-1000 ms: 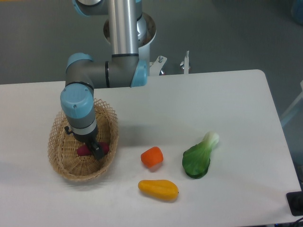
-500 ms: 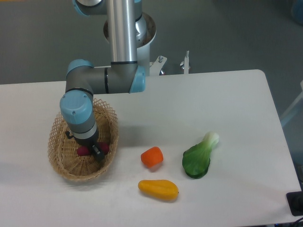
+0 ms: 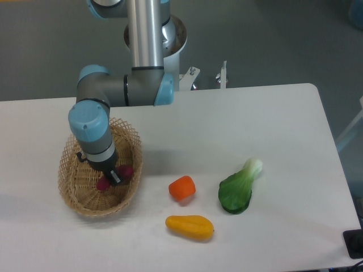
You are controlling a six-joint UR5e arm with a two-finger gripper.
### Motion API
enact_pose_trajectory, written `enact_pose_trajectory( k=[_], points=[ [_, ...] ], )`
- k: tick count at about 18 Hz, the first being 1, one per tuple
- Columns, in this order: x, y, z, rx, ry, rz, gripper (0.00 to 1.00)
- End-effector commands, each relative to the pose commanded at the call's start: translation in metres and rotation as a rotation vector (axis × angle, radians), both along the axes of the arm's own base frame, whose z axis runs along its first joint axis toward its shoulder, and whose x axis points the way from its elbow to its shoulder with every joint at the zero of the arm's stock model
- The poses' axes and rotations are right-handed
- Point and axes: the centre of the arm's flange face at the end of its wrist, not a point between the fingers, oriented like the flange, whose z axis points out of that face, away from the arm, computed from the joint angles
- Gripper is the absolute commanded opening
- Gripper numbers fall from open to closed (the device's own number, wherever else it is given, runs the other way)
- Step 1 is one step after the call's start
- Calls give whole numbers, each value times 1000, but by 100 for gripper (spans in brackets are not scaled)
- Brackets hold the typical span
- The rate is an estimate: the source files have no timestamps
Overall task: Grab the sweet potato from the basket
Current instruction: 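Lift the sweet potato out of the basket and carry it away, then carry the held sweet potato past the bok choy toward the table edge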
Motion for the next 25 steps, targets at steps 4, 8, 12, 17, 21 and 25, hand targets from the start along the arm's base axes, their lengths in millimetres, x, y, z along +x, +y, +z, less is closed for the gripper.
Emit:
enact_pose_trajectory(
  k=[4,8,12,17,21,25],
  points=[
    [-42,-20,24,13,-3,80,20],
    [-99,-44,45,26,13,181,20],
    [-181,-80,75,37,33,272,20],
    [-280,-131,93,20,56,216,21],
    [-338,-170,88,9,68,175,21],
    [-382,-201,78,0,69,134,21]
  ],
)
